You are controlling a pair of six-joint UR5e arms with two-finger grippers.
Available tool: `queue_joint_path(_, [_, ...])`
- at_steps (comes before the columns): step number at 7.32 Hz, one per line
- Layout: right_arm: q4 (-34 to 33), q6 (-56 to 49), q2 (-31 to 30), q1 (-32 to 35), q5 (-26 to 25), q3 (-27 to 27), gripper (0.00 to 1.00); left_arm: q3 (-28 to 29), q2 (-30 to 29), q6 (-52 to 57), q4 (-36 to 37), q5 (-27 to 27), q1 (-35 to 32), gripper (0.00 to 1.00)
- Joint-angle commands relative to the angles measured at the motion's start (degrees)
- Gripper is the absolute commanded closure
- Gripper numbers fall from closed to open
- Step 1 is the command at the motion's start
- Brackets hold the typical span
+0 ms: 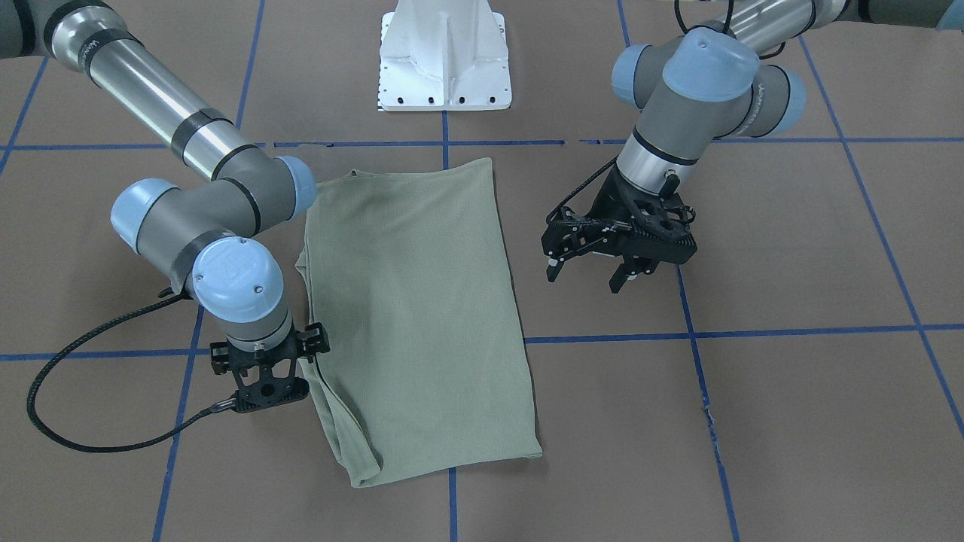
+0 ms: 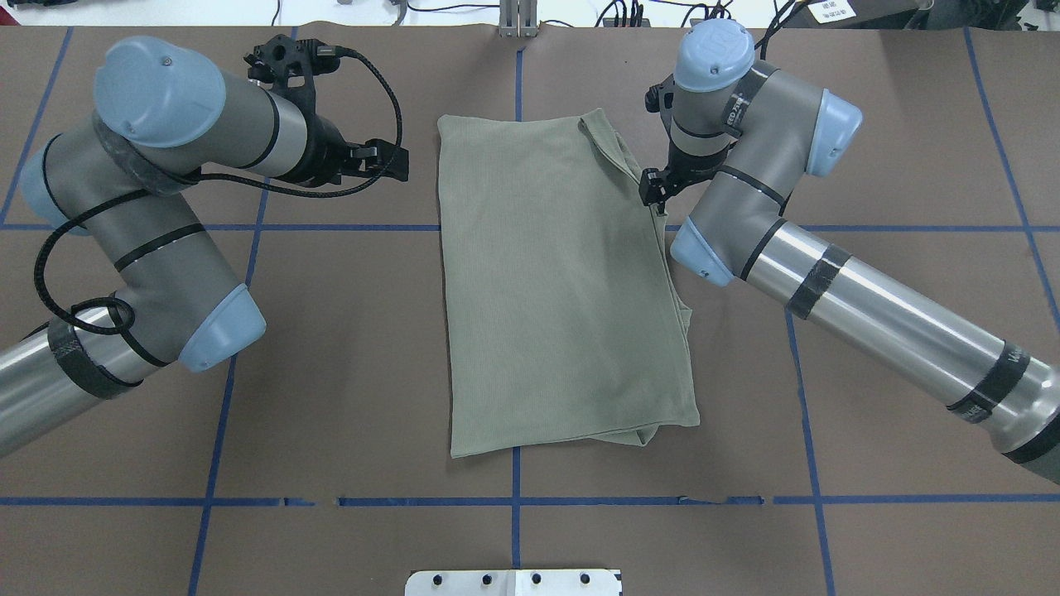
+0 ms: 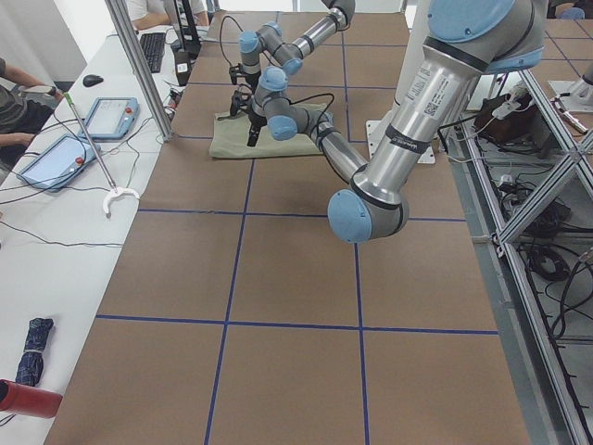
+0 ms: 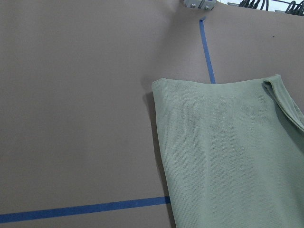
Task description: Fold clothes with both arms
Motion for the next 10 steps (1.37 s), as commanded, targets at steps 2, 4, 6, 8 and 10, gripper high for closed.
queue_joint_path(2, [0.3,-0.4,1.3,1.9,0.3,-0.3,0.00,0.1,-0.3,0.1,0.0,0.0,-0.1,0.01])
queue_joint_path(4, [0.4,0.0,8.3,1.6,0.0,-6.4,0.00,0.1,-0.2,0.1,0.0,0.0,-0.3,0.01])
queue_joint_path(6, [0.4,-0.1,11.1,-0.7,-0.3,-9.3,0.00,0.2,-0.2,0.2,0.0,0.0,-0.4,0.01])
queue_joint_path(8, [2.0,-0.1,12.7,-0.9,-1.0,-13.3,0.00,0.2,-0.2,0.2,-0.1,0.0,-0.4,0.01])
queue_joint_path(10, [7.6,-0.2,17.3,-0.8,-1.7,-22.6,0.00,0.2,-0.2,0.1,-0.1,0.0,-0.4,0.01])
